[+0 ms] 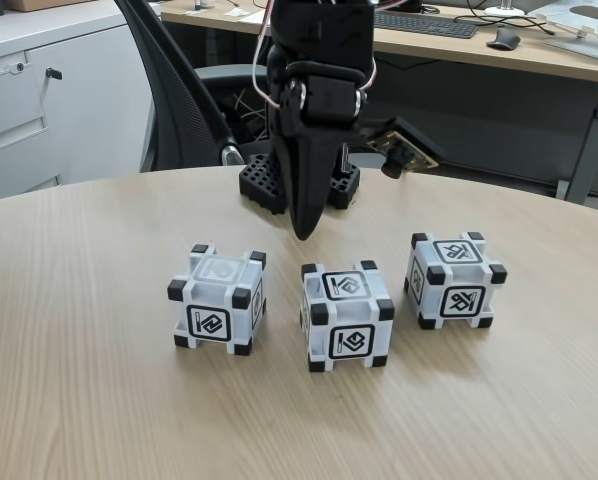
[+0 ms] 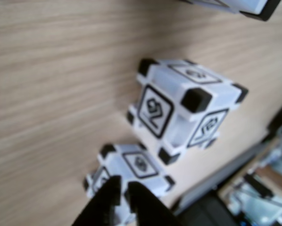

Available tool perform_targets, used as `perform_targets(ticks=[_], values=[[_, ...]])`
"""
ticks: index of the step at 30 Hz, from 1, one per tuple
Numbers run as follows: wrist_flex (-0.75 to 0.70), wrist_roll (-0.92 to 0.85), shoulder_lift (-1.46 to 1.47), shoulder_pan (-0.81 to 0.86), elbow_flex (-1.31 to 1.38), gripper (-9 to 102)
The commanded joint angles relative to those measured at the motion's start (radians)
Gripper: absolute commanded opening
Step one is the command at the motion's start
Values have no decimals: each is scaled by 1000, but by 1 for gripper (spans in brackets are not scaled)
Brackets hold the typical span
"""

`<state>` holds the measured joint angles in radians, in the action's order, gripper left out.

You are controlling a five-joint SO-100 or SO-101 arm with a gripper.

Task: Stack cubes from left to right.

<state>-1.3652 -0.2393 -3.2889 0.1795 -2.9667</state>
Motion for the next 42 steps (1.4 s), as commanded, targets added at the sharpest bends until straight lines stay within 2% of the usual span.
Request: perform_targets(ticks=[1,42], values=[[-8,-12,5,-6,12,0],[-6,-67,17,3,15,0]])
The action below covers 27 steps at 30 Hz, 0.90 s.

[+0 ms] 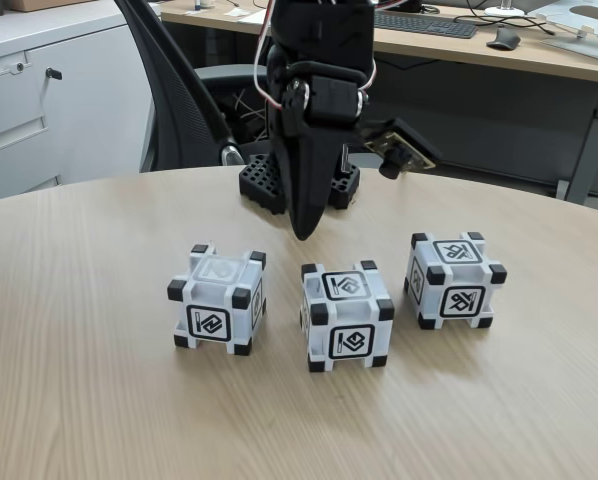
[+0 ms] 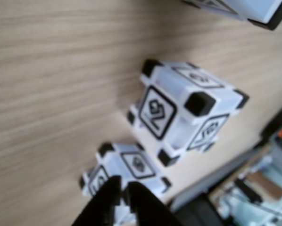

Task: Stack cubes from left to right.

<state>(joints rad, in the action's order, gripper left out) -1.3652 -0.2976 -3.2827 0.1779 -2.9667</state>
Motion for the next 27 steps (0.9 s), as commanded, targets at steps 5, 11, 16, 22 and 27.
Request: perform_targets(ticks=[5,11,16,22,27], values=[[38,-29,20,11,18,0],[236,-44,64,12,72,0],[296,-15,272,12,239,0],[284,75,591,12,523,0],[278,153,904,14,776,0]])
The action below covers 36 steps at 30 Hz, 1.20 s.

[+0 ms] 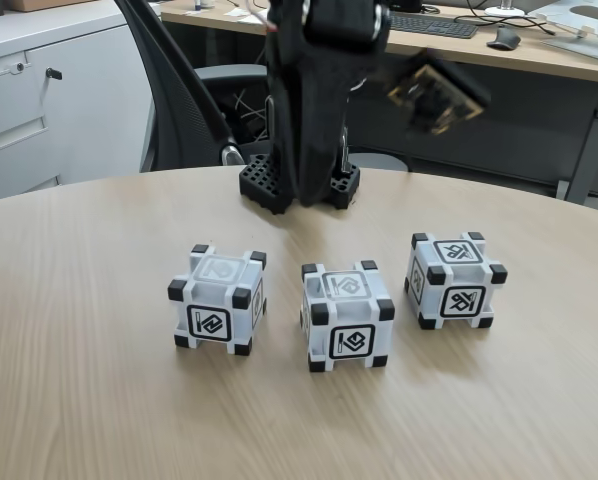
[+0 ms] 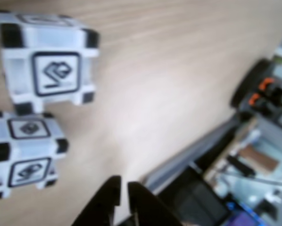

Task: Stack cubes from left to right.

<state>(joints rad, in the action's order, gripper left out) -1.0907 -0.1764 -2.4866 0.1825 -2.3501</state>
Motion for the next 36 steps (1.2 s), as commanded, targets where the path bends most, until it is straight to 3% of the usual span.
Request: perform_targets(ticks=[1,5,16,36], values=[[2,46,160,9,198,0],[-40,84,308,9,270,0],[-325,230,390,8,273,0],[-331,337,528,-44,262,0]])
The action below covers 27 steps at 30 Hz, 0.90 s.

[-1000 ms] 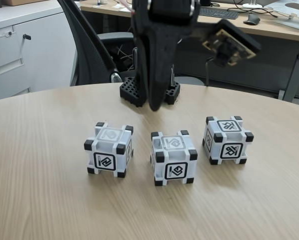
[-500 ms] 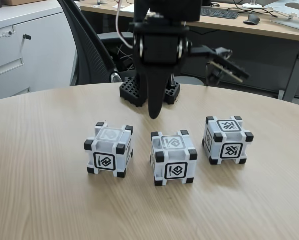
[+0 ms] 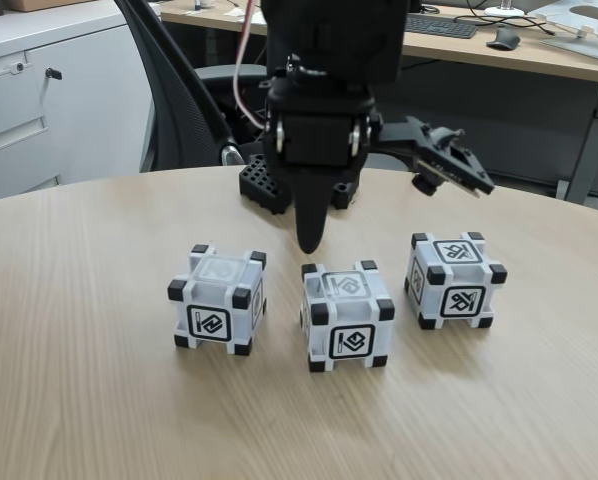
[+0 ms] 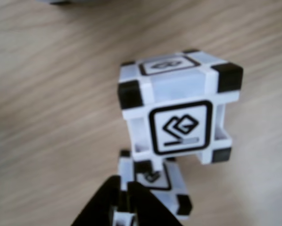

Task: Stack cubes from left to right.

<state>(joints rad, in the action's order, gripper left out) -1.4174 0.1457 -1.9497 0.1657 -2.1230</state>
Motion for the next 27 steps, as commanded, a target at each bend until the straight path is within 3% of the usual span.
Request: perform_targets(ticks=[1,16,23,24,26,27], values=[[-5,15,-11,-55,35,0],[-5,232,-12,-500,44,0],[-5,316,-12,-569,44,0],[-5,319,-12,-569,43,1],[-5,330,-12,-569,44,18],[-5,336,-12,-569,44,20]])
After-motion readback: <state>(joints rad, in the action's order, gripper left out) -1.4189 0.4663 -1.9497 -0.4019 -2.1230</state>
